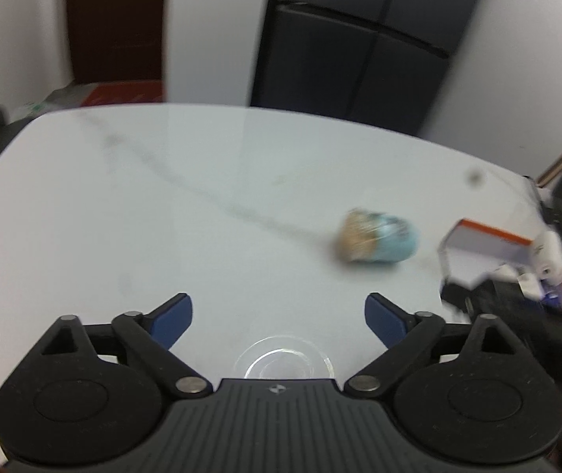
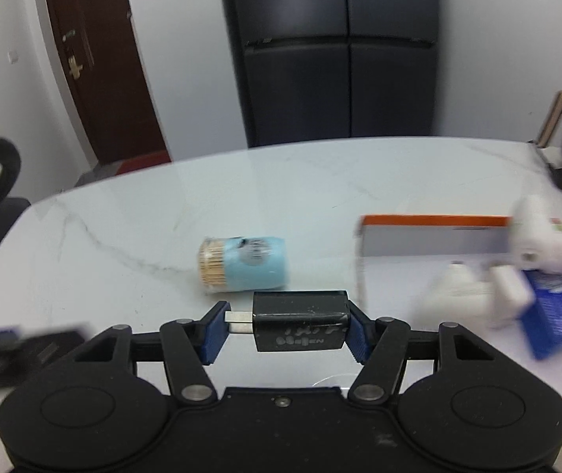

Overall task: Organize rigid objects
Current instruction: 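Grasp the black charger with the right tool while the left approaches the toothpick jar, then grasp the blue toothpick jar across its body with the left tool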

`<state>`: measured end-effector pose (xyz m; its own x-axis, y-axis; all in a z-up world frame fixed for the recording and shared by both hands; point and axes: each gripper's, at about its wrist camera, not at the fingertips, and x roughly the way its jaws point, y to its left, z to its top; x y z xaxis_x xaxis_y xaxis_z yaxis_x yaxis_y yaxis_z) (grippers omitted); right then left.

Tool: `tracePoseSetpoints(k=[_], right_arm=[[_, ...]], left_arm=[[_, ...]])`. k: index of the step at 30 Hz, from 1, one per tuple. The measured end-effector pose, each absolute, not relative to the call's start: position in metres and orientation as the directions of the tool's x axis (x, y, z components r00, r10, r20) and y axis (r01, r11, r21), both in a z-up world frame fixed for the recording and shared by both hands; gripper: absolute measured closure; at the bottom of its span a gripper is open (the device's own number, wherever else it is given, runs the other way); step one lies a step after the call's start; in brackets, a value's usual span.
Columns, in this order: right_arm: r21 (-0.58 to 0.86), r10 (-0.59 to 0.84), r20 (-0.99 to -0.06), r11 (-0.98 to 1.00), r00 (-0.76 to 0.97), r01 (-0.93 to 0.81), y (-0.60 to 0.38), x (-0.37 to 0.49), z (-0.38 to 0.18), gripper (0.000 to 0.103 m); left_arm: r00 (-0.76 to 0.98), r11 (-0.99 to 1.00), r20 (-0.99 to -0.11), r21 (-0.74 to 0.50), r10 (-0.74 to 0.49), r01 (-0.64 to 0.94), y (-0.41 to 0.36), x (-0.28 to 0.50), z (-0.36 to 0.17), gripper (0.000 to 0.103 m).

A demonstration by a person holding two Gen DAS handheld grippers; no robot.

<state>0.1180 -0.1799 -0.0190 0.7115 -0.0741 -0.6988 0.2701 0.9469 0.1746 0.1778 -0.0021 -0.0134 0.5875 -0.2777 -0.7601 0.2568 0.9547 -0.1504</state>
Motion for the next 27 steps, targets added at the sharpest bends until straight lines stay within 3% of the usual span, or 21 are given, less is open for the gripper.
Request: tracePoseSetpoints(k=[5, 17, 19, 20, 27], right_arm=[[0.213, -0.1, -0.684, 0.92, 0.723, 0.328, -0.203, 0.075, 0.0, 0.03], [0.238, -0.103, -0.658, 0.912, 0.746, 0.335, -0.231, 0.004, 0.025, 0.03], [0.245, -0.091, -0.656, 0.913, 0.749, 0.325, -0.231, 0.0, 0.027, 0.03], [0.245, -0.087, -0.654, 0.915, 0.751, 0.319, -0.231, -0.003, 0.027, 0.03], [0.249, -0.062, -0.652, 0.924, 0.756, 0.29, -0.231, -0.013, 0.03, 0.03]], left_arm=[[0.621, 0.945, -0.731, -0.105, -0.284, 0.31, -0.058, 0.191, -0.027, 0.0], [0.594, 0.964, -0.792, 0.028, -0.141, 0.266, -0.132, 0.238, -0.079, 0.0], [0.595, 0.963, -0.794, 0.042, -0.129, 0.264, -0.13, 0.238, -0.084, 0.021], [0.585, 0.963, -0.801, 0.038, -0.129, 0.265, -0.128, 0.238, -0.084, 0.024], [0.611, 0.968, -0.777, 0.011, -0.15, 0.252, -0.093, 0.208, -0.06, 0.025]])
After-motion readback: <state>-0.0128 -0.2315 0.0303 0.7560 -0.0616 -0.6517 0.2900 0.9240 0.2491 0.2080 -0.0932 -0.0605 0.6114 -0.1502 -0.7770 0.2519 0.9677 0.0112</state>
